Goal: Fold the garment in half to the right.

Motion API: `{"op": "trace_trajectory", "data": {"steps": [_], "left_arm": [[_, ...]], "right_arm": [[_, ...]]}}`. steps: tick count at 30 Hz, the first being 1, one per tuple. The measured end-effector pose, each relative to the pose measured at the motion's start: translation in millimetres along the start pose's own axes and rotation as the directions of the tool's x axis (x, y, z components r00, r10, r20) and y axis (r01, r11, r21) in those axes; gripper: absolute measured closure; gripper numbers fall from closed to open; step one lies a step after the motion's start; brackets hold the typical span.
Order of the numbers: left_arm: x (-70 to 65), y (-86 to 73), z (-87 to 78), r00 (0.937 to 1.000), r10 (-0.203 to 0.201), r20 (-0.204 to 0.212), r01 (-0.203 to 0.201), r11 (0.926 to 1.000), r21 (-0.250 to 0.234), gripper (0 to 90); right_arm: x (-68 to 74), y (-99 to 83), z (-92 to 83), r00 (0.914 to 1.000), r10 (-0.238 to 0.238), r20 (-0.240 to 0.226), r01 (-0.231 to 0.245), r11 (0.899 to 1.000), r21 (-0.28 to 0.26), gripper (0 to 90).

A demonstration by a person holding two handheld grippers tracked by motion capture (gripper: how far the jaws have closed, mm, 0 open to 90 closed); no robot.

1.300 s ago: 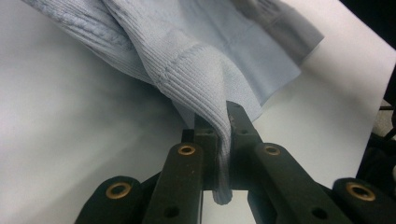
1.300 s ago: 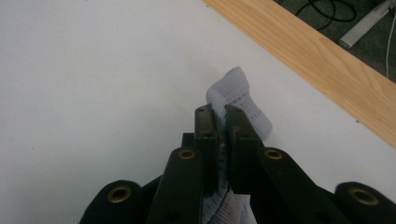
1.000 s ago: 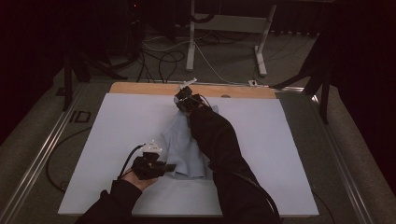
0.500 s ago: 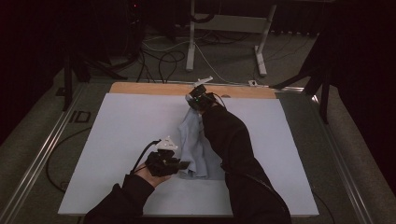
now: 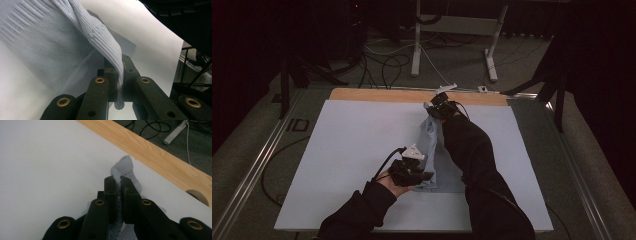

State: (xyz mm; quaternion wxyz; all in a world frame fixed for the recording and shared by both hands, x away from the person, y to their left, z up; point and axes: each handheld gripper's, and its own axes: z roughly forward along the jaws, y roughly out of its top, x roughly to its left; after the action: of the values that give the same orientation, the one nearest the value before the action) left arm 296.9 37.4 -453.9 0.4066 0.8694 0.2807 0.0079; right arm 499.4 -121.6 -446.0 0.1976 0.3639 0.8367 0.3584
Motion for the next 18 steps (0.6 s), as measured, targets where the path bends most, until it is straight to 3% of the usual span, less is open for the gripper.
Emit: {"op": "trace_trajectory", "data": {"steps": [16,18], "left_arm": [[-3.0,9.0,37.0,0.9999,-0.003,0.016,0.003,0.9994,0.035,86.3],[-2.1,9.2,42.2,0.9998,-0.020,0.011,0.019,0.9988,0.045,86.4]], "right_arm": [[-20.8,-25.6,9.3,0.9994,0.033,0.004,-0.033,0.999,0.012,85.0],[-22.7,-27.9,10.9,0.9994,0.034,0.004,-0.034,0.999,0.013,85.1]]}}
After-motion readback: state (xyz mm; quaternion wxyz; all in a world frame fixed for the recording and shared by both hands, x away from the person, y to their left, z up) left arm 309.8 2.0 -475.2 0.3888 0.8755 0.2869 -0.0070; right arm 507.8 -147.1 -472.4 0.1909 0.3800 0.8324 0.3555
